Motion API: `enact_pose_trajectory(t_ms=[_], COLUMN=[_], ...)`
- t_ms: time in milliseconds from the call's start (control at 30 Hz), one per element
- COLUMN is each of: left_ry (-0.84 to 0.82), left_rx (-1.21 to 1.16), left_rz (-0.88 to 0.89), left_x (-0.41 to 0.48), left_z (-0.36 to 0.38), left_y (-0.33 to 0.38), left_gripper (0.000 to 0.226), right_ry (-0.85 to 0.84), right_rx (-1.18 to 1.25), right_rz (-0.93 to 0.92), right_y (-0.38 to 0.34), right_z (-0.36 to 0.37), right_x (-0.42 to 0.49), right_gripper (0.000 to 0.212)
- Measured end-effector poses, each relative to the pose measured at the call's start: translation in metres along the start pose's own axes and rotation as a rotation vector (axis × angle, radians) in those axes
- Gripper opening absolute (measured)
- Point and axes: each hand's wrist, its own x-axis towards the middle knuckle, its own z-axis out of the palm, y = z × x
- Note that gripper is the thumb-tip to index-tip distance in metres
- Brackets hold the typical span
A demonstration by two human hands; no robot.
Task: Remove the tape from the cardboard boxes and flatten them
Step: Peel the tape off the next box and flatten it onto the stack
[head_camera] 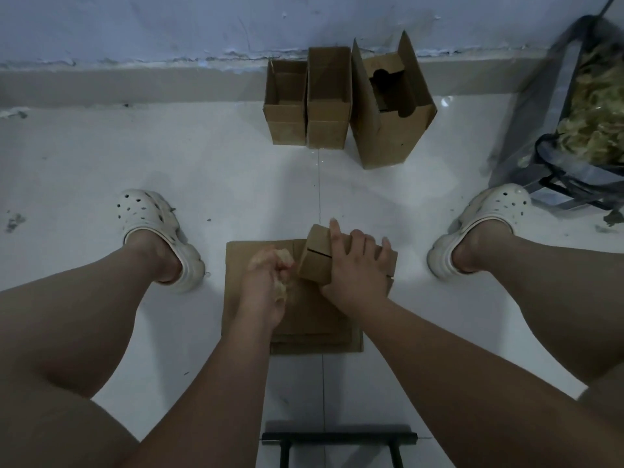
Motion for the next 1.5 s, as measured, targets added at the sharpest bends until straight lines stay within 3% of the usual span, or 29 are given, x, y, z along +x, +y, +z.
enact_pose_trajectory(t_ms=[33,167,333,400,500,600,667,733,833,967,1100,1167,1267,1400,1500], left_ry=[-0.01,-0.065,-0.003,-0.021,0.034,0.088,0.082,0.106,0.105,0.112,-0.06,-0.184,-0.249,-0.184,-0.116], left_rx=[0.009,0.076,0.21,0.211,0.241,0.27,0.293,0.371,0.438,0.44,0.432,0.558,0.918,0.922,1.033], left_rz=[0.028,0.148,0.24,0.244,0.243,0.23,0.286,0.364,0.494,0.531,0.471,0.509,0.717,0.691,0.742], left_x=[-0.001,-0.009,-0.017,-0.018,-0.016,-0.007,-0.004,-0.002,0.0,0.0,-0.007,-0.016,-0.03,-0.031,-0.026], left_z=[0.003,0.017,0.028,0.027,0.026,0.033,0.04,0.044,0.051,0.06,0.068,0.072,0.08,0.088,0.08], left_y=[0.006,0.025,0.035,0.032,0.024,0.018,0.015,0.014,0.013,0.013,0.012,0.007,0.0,0.01,0.017], left_gripper=[0.028,0.021,0.022,0.026,0.028,0.024,0.02,0.023,0.025,0.047,0.046,0.051,0.072,0.061,0.046], right_ry=[0.031,0.083,-0.158,-0.157,0.062,0.229,0.139,-0.099,-0.33,-0.289,-0.375,-0.219,-0.032,-0.262,-0.203], right_rx=[0.004,-0.004,-0.02,0.048,0.341,0.843,1.122,1.36,1.489,1.577,2.299,2.2,2.02,2.148,2.025], right_rz=[-0.036,-0.187,-0.261,-0.242,-0.169,0.071,0.275,0.4,0.353,0.543,0.809,0.862,0.904,0.718,0.611], right_y=[-0.003,-0.013,-0.004,-0.001,-0.007,-0.018,-0.026,-0.03,-0.041,-0.056,-0.042,-0.029,-0.01,-0.006,-0.012], right_z=[-0.002,-0.002,0.009,0.01,-0.002,-0.025,-0.043,-0.054,-0.063,-0.071,-0.093,-0.107,-0.117,-0.12,-0.114], right_x=[-0.003,-0.016,-0.02,-0.021,-0.017,-0.009,-0.004,0.0,0.002,0.003,0.015,0.023,0.033,0.026,0.025], right_gripper=[0.112,0.104,0.088,0.08,0.049,0.025,0.032,0.041,0.045,0.035,0.024,0.033,0.041,0.064,0.039])
